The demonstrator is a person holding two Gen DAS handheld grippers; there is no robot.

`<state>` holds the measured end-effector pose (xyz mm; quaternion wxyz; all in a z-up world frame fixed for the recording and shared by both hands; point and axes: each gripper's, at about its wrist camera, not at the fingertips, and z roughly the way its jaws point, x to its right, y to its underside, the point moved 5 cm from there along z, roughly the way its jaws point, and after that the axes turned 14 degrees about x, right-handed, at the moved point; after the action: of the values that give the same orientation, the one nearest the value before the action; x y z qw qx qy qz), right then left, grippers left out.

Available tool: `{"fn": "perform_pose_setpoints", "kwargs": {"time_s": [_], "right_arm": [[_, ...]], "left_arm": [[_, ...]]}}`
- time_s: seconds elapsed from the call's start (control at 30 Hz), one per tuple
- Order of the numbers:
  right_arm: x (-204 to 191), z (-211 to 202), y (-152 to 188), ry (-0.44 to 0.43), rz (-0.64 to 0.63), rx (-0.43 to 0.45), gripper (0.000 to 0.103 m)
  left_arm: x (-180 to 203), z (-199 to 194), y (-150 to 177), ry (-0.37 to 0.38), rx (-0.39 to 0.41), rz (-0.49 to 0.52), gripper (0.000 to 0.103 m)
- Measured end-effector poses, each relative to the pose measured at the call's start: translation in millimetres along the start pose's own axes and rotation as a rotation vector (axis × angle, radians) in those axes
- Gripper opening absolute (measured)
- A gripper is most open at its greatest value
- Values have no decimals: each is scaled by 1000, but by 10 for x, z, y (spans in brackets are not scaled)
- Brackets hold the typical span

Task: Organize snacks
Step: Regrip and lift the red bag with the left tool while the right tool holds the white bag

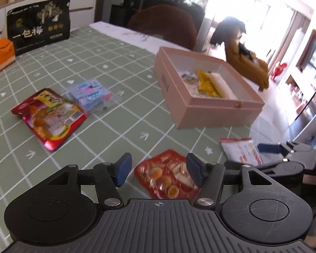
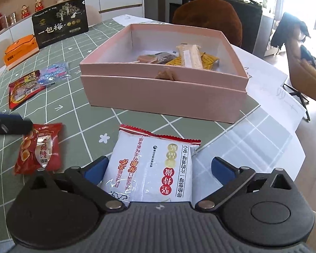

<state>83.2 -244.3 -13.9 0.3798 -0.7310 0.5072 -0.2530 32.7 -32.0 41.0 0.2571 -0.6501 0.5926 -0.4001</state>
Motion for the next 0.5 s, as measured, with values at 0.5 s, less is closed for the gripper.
{"fn": "perform_pose_setpoints", "kwargs": {"time_s": [0.5], "right_arm": [[148, 43, -69, -23, -6, -91, 102]], "left_arm": [[238, 479, 151, -153, -116, -30, 73]]}}
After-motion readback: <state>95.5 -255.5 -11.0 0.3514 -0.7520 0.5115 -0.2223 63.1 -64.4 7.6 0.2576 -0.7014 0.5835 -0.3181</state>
